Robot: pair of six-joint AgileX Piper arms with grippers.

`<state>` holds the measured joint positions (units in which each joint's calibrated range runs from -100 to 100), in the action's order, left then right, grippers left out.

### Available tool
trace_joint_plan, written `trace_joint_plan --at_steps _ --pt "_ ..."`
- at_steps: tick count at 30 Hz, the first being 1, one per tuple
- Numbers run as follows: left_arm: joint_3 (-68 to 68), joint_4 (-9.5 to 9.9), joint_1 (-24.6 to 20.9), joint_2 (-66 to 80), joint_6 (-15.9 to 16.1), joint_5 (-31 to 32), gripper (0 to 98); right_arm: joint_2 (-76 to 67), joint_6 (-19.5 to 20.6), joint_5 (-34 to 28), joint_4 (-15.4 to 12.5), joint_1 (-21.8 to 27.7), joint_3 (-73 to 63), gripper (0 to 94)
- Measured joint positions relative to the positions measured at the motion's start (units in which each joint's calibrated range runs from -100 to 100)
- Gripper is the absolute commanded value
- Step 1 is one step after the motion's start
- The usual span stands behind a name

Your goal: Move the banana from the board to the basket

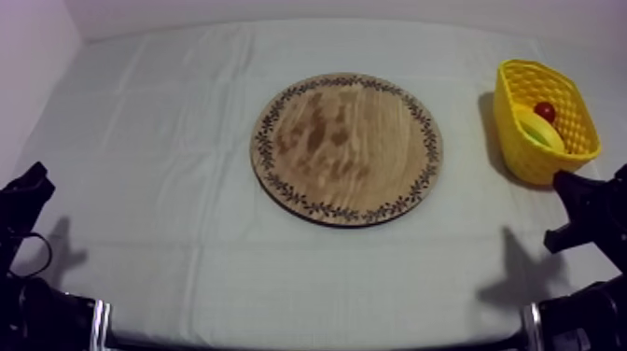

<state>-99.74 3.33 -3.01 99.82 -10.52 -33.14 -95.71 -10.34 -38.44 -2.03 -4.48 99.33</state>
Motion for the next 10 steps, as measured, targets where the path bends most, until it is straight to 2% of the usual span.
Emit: trace_joint_plan --at_steps 5,10 --pt "0.00 0.00 0.00 0.00 0.00 0.00 0.1 0.00 -3.16 0.23 0.38 -0.27 0.21 0.4" --pt "0.00 0.00 0.00 0.00 0.00 0.00 0.1 0.00 -3.20 0.40 0.38 -0.34 0.21 0.4"
